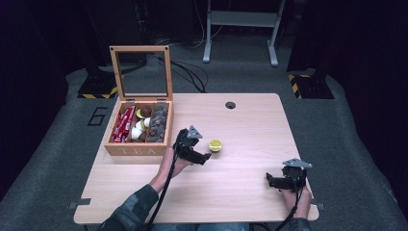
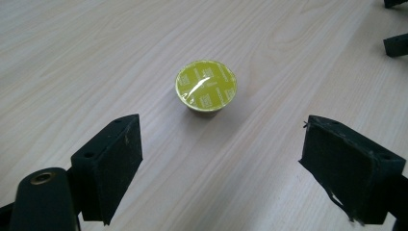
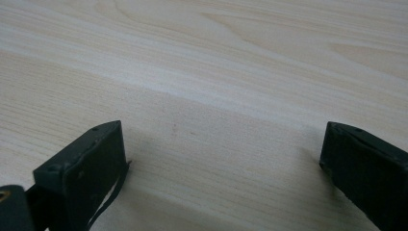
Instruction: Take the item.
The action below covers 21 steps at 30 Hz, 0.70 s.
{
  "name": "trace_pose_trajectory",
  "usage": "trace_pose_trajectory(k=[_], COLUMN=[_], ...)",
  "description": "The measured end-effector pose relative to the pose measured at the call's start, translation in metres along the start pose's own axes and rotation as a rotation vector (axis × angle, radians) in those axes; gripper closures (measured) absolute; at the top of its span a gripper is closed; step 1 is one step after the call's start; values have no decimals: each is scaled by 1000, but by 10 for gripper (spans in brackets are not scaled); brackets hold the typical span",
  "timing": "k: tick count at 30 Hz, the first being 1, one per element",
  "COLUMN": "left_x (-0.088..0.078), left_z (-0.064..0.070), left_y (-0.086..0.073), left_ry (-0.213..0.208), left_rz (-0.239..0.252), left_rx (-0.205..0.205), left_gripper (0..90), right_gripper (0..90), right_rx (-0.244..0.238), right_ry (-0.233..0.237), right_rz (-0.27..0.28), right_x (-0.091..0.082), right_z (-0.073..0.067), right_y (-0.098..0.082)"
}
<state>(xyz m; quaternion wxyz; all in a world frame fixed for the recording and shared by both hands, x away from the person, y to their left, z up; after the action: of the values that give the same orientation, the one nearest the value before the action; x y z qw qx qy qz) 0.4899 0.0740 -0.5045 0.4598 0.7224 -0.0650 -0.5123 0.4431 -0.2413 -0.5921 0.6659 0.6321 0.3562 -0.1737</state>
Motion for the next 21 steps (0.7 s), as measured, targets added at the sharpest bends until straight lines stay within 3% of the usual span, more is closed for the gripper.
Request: trace_pose_trajectory(k=[8,21], left_x=[-32,-80], left_z=[-3,-19], left_y=[-10,-41], left_ry=[24,100], left_rz=[11,38], left_rx=[19,-21], left_gripper=[140,141], right_gripper=[15,14], right_rx=[-4,-2], right_ry=[0,-1], right_rz=[1,1], right_x=[0,0], right_z=[0,0], right_y=[0,0])
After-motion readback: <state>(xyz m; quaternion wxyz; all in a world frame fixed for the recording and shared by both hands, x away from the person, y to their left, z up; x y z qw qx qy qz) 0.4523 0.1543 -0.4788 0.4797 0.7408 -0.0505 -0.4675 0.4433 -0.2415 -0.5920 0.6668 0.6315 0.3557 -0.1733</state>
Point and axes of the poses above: each handheld gripper's, and its own axes: x roughly forward along the jaws, y roughly out of its top, z roughly to its right, the point moved 9 cm from there along x, roughly forward along the jaws, and after that the axes turned 4 degrees about x, right-handed, at the moved point
